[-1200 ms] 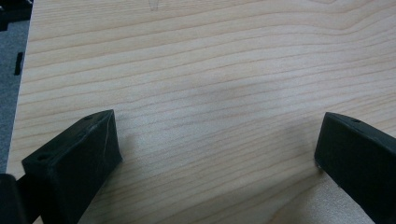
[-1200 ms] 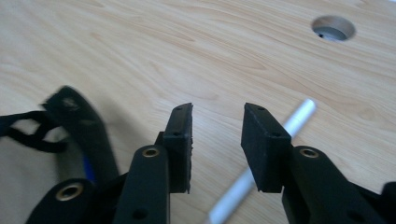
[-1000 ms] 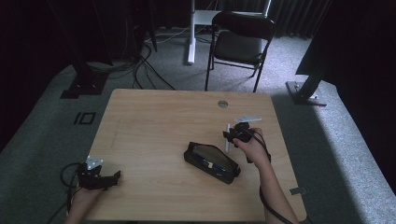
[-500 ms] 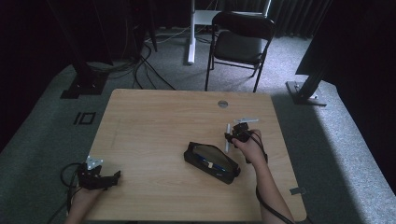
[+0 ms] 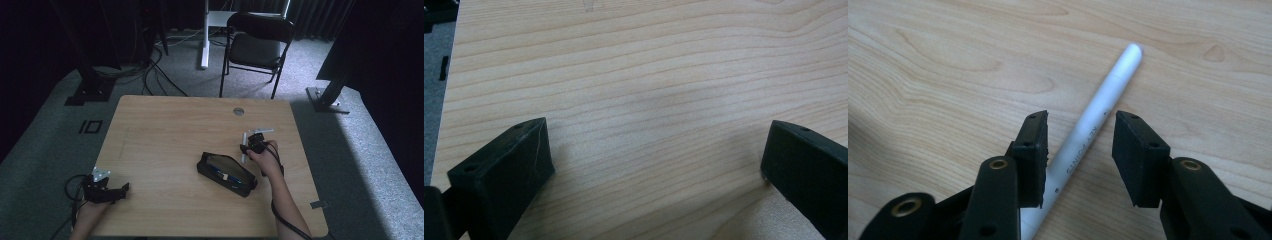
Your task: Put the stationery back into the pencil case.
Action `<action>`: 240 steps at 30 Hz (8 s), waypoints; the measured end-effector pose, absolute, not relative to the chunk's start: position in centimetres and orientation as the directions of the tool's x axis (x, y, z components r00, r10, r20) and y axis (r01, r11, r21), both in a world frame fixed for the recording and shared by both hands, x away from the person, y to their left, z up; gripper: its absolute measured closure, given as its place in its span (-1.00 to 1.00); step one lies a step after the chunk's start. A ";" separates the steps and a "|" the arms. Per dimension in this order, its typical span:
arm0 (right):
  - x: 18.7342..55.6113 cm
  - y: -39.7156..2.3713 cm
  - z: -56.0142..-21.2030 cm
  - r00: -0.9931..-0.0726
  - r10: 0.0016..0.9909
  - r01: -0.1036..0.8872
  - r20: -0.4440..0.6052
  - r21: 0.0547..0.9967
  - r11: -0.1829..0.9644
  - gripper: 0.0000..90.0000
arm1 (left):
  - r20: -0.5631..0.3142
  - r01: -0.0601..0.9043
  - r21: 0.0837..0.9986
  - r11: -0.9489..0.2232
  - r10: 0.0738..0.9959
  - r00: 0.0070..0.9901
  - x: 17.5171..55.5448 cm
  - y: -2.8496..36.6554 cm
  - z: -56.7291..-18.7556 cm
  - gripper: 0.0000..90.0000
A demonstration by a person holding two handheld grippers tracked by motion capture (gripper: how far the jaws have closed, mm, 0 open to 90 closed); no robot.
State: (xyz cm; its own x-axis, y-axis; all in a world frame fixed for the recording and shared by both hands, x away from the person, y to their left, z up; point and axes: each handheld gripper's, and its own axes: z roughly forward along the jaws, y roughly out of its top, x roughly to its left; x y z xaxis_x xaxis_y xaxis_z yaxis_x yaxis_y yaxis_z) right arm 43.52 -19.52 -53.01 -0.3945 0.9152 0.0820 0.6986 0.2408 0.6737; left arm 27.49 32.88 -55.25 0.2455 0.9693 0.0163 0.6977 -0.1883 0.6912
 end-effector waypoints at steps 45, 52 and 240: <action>44.1 -20.4 -52.2 -0.380 0.921 0.743 0.089 0.622 0.247 0.75 | 0.016 0.698 0.691 -0.188 0.969 0.246 27.5 32.9 -55.3 -0.99; 43.8 -20.9 -51.0 -0.390 0.915 0.736 0.100 0.631 0.245 0.75 | 0.016 0.698 0.691 -0.188 0.969 0.245 27.5 32.9 -55.3 -0.99; 36.5 -13.1 -46.5 -0.890 0.456 0.387 0.023 0.568 0.726 0.60 | 0.016 0.698 0.691 -0.188 0.969 0.245 27.5 32.9 -55.3 -0.99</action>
